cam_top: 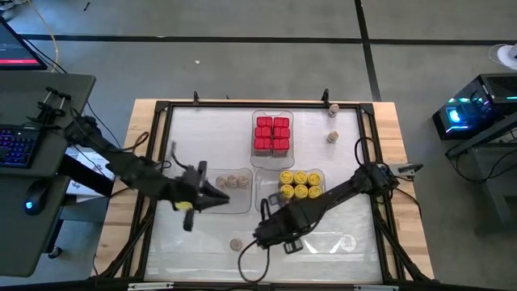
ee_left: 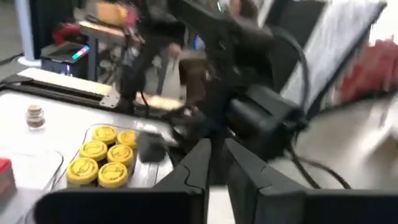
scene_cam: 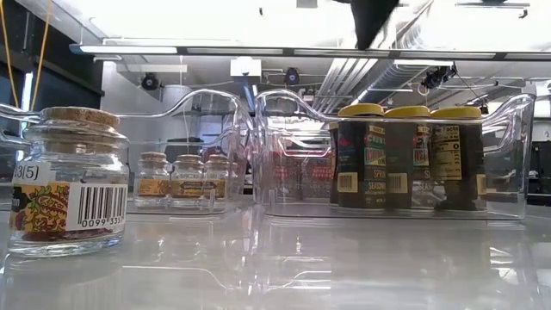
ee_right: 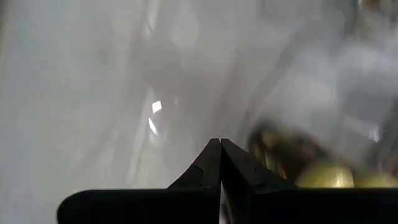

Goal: Sort spices by type
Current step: Put the brown seasoning bottle into the bottom left transparent bin

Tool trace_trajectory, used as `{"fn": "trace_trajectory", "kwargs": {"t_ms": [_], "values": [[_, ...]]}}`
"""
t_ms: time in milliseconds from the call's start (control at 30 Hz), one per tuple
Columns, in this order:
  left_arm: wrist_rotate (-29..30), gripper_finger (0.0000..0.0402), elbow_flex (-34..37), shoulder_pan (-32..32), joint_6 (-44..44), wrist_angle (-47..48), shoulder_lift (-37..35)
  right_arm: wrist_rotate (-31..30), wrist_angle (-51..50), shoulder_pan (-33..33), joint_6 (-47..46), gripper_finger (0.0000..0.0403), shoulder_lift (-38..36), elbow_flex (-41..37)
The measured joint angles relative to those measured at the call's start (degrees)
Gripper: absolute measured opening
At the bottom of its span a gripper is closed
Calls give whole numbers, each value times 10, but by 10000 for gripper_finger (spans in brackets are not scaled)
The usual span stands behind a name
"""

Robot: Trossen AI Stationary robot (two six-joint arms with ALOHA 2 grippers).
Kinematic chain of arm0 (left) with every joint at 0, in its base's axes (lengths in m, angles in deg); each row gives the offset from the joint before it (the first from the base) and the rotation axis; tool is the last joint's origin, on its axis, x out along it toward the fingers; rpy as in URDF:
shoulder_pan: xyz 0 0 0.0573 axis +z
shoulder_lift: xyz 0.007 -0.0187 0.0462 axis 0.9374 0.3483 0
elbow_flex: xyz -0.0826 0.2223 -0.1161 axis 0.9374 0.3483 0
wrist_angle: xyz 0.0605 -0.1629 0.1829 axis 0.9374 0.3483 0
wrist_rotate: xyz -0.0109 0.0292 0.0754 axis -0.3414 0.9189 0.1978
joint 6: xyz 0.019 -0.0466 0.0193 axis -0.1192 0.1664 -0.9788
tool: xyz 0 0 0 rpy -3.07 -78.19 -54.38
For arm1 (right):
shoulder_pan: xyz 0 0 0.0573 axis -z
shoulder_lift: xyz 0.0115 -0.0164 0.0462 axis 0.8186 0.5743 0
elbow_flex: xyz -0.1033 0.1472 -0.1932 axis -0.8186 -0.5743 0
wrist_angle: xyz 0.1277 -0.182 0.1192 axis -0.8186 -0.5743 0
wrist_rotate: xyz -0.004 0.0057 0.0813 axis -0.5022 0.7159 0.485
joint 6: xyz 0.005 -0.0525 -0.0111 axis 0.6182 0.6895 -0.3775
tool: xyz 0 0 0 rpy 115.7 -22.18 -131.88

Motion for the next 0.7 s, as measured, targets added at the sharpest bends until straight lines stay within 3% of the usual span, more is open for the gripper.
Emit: {"fn": "trace_trajectory", "kwargs": {"t_ms": [167,333,433,567,700], "values": [[-52,79,-179,6,-66,260,114,-16,-81,-19,-66,0,-41,-42],[-62,143,-315,-3,-99,432,205,-19,-71,-51,-188,0,-167,-163],[-99,180,-343,-11,-96,462,237,-32,-55,-82,-320,0,-270,-260],[-205,220,-329,-14,-3,477,268,-45,19,-143,-521,0,-406,-389],[-263,247,-318,-21,18,470,311,-93,134,-202,-623,0,-492,-496]]}}
